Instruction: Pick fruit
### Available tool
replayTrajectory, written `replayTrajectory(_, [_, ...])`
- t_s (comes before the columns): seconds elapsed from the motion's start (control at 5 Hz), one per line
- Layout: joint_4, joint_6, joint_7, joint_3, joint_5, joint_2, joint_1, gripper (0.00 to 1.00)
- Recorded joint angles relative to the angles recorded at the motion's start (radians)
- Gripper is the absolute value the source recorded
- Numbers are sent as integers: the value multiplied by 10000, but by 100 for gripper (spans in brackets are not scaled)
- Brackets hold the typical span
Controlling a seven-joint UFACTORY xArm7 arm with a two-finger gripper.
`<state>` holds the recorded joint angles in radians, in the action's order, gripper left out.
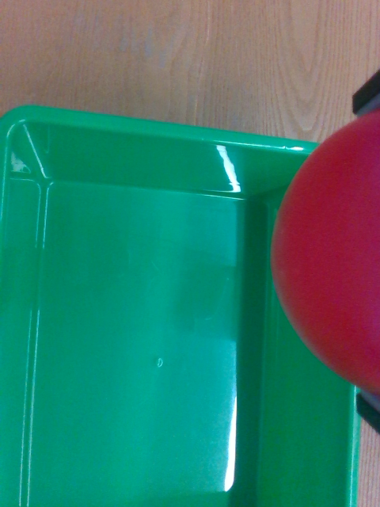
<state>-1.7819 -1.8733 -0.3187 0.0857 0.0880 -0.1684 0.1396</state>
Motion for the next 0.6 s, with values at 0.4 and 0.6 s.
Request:
replayTrajectory(0.4, [-59, -79, -6, 0, 0, 20, -1, 100])
replayTrajectory(0.6, [-59, -79, -6, 0, 0, 20, -1, 100])
